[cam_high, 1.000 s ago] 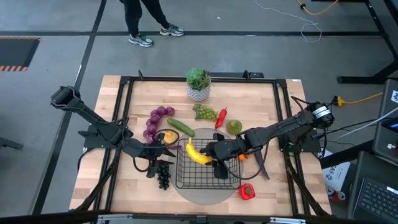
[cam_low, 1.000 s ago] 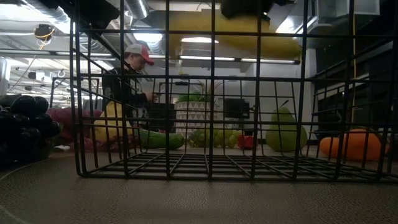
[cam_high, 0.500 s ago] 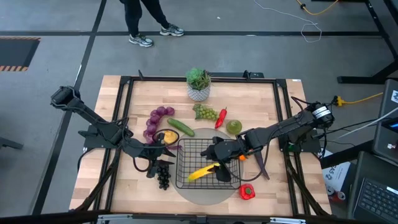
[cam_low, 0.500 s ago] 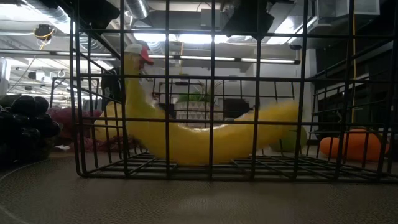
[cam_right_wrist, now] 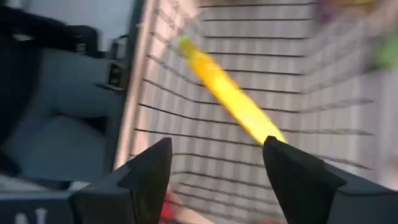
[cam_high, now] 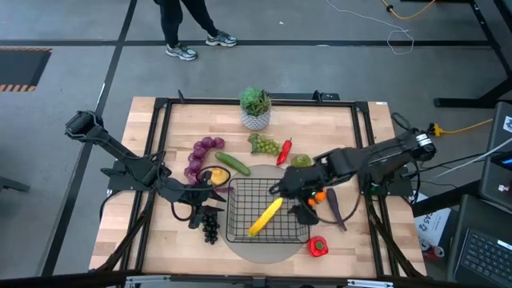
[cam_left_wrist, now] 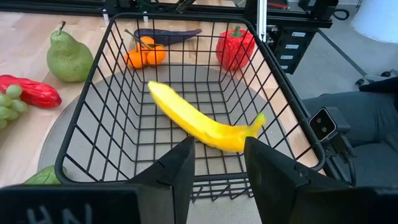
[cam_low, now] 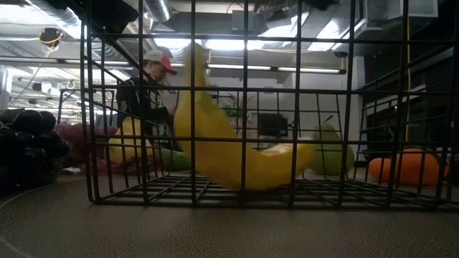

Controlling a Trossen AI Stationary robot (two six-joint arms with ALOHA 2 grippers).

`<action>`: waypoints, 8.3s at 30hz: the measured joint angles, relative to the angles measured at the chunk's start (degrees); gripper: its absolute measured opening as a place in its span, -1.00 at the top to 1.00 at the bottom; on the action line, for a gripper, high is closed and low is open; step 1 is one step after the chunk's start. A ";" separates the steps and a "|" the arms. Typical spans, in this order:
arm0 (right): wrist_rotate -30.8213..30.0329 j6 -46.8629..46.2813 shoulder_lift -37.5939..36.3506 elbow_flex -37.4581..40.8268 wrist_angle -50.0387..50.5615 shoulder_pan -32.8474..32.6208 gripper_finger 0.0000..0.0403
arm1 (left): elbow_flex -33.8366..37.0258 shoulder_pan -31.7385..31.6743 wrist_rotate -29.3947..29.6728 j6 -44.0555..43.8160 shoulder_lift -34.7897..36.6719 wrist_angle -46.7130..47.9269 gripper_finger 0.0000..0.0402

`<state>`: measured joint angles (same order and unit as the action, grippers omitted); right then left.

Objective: Build produce basket
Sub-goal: Put the green pear into the black wire basket, then put the purple eggplant into the black wire basket

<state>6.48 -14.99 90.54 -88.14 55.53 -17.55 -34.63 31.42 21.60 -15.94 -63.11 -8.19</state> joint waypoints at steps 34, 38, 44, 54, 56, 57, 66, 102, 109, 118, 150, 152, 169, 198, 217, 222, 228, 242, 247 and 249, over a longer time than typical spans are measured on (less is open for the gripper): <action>-22.48 3.63 -5.83 -2.06 -2.12 0.51 -0.24 | 0.00 -0.02 0.03 0.02 0.00 0.00 0.33; -21.33 1.76 -5.83 -2.06 -2.85 0.49 -0.24 | 0.00 -0.02 0.03 0.02 0.00 0.00 0.33; -25.98 -1.39 -5.83 -2.06 -0.21 0.51 -0.24 | 0.00 -0.02 0.03 0.04 0.00 0.00 0.33; -43.20 -16.89 -5.90 3.75 19.49 4.64 -0.20 | 0.00 -0.02 0.03 0.04 0.00 0.00 0.33; -41.96 -17.70 -5.87 6.51 18.86 5.73 -0.20 | 0.00 -0.02 0.03 0.04 0.00 0.00 0.33; -41.56 -17.71 -5.87 7.97 18.16 6.26 -0.20 | 0.00 -0.02 0.03 0.04 0.00 0.00 0.33; -39.77 -16.68 -5.81 17.54 12.25 11.20 -0.20 | 0.02 -0.02 0.03 0.07 0.00 0.00 0.33; -15.26 -6.87 -10.80 18.42 4.85 22.77 -0.20 | 0.07 -0.02 0.03 0.04 0.00 0.02 0.33; -18.11 -10.03 -8.37 18.42 5.15 20.39 -0.20 | 0.07 -0.02 0.03 0.04 0.00 0.02 0.33; -16.04 -7.07 -4.22 18.42 5.75 20.42 -0.20 | 0.07 -0.02 0.03 0.04 0.00 0.02 0.34; -12.44 -5.96 1.55 18.42 5.44 21.08 0.25 | 0.07 -0.02 0.03 0.00 -0.01 0.02 0.34; -12.44 -5.77 2.14 18.42 5.47 21.08 0.28 | 0.07 0.00 0.03 0.02 -0.02 0.01 0.34; -16.48 -5.54 3.11 18.42 5.40 21.08 0.75 | 0.07 0.00 0.03 0.01 -0.02 0.01 0.33; -24.38 5.98 3.00 -2.31 -4.06 6.34 1.00 | 0.04 -0.02 0.01 0.02 -0.02 0.02 0.33; -11.78 11.45 2.98 -6.54 -10.95 -1.15 0.83 | -0.02 0.00 0.01 0.04 -0.02 0.02 0.33; -11.82 9.68 3.24 -6.54 -11.56 -1.12 0.82 | -0.02 -0.01 0.01 0.04 -0.02 0.02 0.33; -11.95 11.62 3.24 -6.54 -11.71 -1.13 0.82 | -0.02 0.00 0.02 0.04 -0.02 0.00 0.33; -12.42 1.54 3.24 -6.47 -8.48 -0.40 0.81 | -0.02 0.00 0.01 0.03 -0.02 0.00 0.33; -14.77 6.44 3.24 -6.47 -8.18 0.67 0.81 | -0.02 -0.01 0.01 0.04 -0.02 0.01 0.34; -19.18 7.59 3.26 -6.47 -8.18 1.07 0.81 | -0.02 -0.01 0.01 0.03 -0.02 0.02 0.34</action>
<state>-12.70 -7.40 93.80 -94.61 47.35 -16.48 -34.65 31.41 21.61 -15.91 -63.13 -8.16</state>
